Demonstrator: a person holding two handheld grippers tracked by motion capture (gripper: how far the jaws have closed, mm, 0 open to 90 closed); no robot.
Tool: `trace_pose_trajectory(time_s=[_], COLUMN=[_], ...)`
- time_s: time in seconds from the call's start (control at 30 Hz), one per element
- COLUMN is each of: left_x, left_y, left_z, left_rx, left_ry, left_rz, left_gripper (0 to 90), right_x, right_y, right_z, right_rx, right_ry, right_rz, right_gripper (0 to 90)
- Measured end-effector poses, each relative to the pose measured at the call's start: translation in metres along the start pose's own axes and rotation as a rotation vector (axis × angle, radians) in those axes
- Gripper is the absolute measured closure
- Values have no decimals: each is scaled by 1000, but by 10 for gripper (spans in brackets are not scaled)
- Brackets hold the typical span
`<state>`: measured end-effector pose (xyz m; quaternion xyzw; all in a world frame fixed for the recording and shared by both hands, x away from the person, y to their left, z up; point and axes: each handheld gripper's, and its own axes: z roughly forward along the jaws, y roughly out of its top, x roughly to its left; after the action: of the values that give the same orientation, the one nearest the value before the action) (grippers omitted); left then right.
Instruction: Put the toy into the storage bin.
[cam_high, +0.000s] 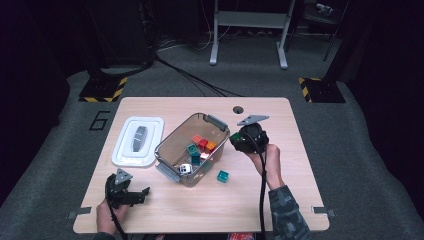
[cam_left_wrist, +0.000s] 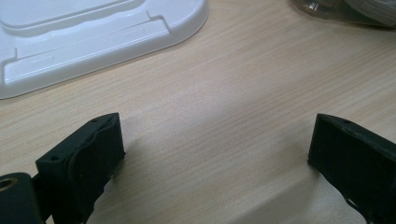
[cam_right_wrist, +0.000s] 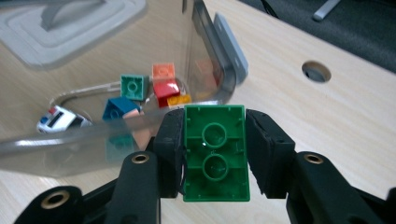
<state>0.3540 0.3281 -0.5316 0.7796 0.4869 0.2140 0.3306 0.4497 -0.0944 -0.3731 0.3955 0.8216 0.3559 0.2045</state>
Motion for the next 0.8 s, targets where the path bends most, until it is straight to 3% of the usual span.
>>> trace_pose_trajectory(time_s=[0.23, 0.4, 0.5, 0.67, 0.8], left_x=[0, 0, 0, 0, 0], left_y=[0, 0, 0, 0, 0], left_z=[0, 0, 0, 0, 0], left_rx=[0, 0, 0, 0, 0], left_ry=[0, -1, -1, -1, 0], left_rz=[-1, -1, -1, -1, -2], left_gripper=[33, 33, 33, 33, 33], right_x=[7, 16, 23, 35, 48], right_y=[31, 48, 54, 58, 58], right_z=[-3, 5, 12, 23, 29], right_rx=[-12, -30, -10, -6, 3], right_ry=[0, 15, 25, 49, 95], right_rz=[-51, -92, -95, -144, -157], right_gripper=[591, 592, 591, 591, 591])
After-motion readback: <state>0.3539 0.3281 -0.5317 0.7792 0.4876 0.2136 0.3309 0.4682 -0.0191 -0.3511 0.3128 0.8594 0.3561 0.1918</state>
